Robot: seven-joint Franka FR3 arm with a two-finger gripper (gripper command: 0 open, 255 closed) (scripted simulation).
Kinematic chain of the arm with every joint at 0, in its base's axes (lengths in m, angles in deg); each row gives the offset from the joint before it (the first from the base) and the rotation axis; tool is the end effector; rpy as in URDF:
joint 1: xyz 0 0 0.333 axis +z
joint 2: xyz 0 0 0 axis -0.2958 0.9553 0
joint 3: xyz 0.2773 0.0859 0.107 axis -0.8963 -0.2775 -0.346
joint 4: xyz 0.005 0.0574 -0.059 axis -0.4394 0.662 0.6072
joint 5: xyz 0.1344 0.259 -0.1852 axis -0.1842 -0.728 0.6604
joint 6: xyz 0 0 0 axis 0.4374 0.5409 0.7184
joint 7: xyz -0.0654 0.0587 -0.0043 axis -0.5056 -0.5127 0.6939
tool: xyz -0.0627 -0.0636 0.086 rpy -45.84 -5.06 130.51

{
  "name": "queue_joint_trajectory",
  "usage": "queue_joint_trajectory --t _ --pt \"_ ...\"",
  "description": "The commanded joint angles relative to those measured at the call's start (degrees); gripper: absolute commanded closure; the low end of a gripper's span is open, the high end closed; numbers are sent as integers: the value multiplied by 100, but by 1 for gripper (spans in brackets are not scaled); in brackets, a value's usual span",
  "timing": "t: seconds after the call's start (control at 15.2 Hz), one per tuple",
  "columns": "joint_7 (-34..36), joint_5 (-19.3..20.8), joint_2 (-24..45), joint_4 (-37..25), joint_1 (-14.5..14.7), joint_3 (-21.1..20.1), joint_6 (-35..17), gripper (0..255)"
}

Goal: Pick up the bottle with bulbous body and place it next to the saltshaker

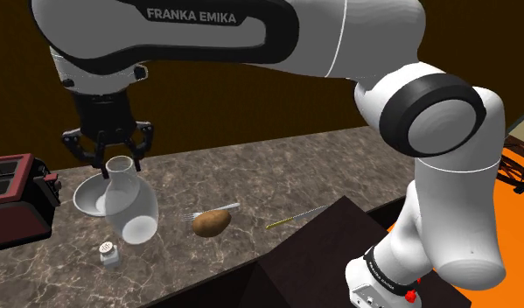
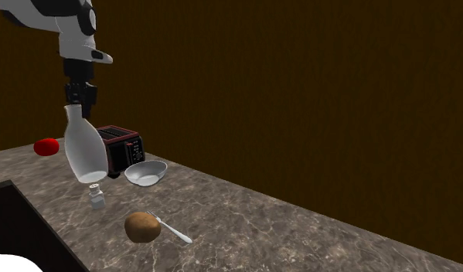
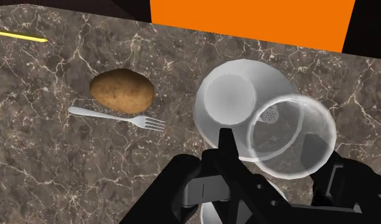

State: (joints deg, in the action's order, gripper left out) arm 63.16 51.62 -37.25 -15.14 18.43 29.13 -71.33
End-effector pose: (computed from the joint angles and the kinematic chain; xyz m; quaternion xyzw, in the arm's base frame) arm 0.4687 0.4572 0.4495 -0.9951 0.0606 0.0779 0.0084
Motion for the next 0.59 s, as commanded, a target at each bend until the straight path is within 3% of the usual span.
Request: queue_joint_trajectory --t 0.0,0.53 --pt "109 26 163 -120 105 -17 -58 255" --pt "60 23 171 485 77 -6 -667 255"
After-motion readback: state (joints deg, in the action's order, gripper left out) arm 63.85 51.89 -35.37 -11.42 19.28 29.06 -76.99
